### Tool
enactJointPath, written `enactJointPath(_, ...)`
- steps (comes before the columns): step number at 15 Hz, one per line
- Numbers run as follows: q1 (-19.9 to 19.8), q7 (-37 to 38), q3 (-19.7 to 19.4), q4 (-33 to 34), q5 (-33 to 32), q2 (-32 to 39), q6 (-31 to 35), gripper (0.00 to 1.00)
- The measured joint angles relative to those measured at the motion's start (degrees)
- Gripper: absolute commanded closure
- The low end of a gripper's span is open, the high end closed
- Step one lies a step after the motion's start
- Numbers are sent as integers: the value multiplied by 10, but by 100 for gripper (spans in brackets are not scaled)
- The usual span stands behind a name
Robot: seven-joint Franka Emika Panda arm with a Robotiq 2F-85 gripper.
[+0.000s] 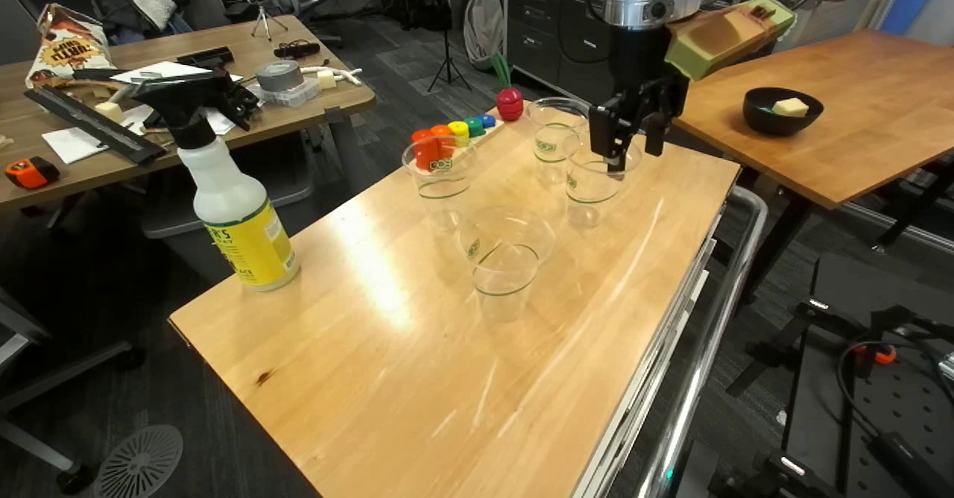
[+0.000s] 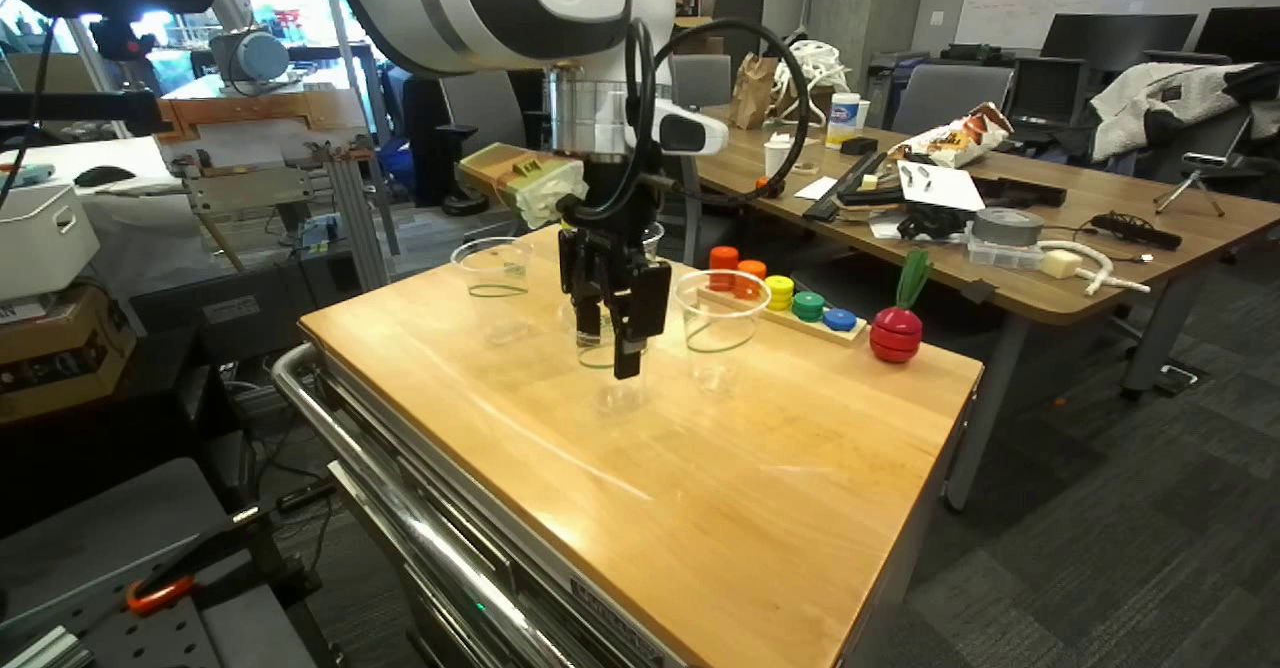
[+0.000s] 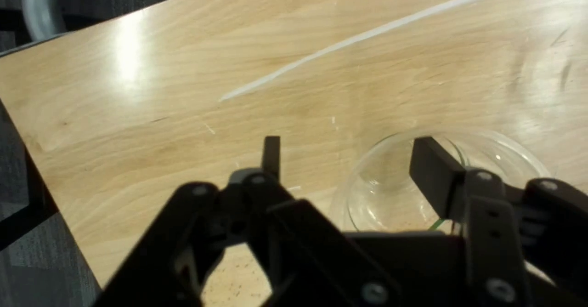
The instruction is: Stack the four clear cups together
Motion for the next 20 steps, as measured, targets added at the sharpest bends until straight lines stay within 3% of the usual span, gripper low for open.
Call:
enactJointPath(4,-4,2,-3,1,37,9,0,87)
enactJointPath(7,-11,2,-5,4,69,10,-1,99)
enactJointPath(13,-14,2,-4,19,89,9,-41,98)
enactJointPath(20,-14,4,-2,71,122,-25,-243,98)
